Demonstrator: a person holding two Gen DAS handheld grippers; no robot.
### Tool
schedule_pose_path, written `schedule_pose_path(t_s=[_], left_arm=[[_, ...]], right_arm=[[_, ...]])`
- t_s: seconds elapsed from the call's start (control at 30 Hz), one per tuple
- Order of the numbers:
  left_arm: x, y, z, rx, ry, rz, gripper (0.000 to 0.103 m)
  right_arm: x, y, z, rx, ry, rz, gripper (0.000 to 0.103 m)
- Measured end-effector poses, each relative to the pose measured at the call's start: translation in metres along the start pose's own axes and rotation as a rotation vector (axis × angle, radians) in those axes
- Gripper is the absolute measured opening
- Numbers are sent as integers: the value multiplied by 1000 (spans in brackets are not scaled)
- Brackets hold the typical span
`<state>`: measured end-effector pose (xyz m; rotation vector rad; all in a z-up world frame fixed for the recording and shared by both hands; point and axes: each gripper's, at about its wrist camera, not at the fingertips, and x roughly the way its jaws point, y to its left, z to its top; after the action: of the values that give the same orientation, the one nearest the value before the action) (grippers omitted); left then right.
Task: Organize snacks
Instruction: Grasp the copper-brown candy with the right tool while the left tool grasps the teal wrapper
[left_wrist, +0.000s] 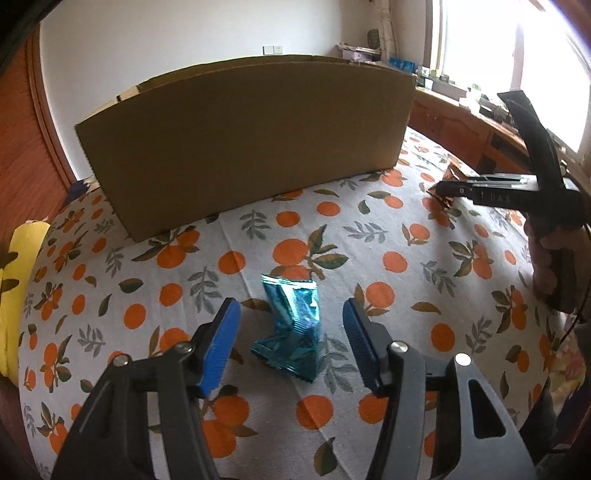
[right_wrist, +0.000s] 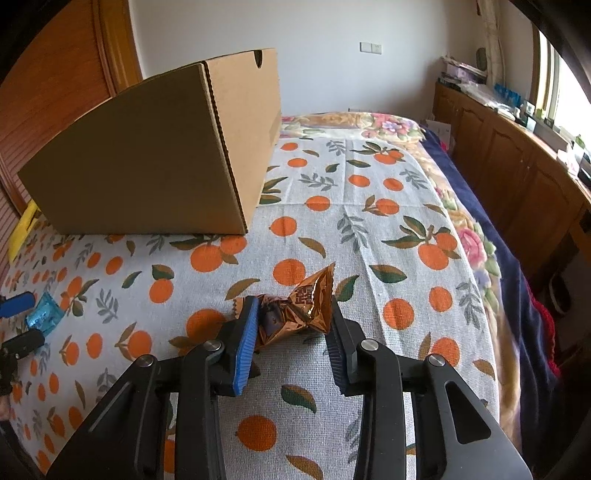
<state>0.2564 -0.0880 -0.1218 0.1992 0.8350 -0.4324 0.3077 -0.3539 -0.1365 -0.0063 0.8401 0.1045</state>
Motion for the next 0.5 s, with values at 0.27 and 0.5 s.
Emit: schedule_pose_path(t_s=[0.27,0.5], left_arm=[[9,-2,-2,11,25,20,49],[-1,-2,-4,16,-24,37,26]], right_arm=[[1,-1,0,4,-2,8,33],[0,-2,0,10,-2,14,33]])
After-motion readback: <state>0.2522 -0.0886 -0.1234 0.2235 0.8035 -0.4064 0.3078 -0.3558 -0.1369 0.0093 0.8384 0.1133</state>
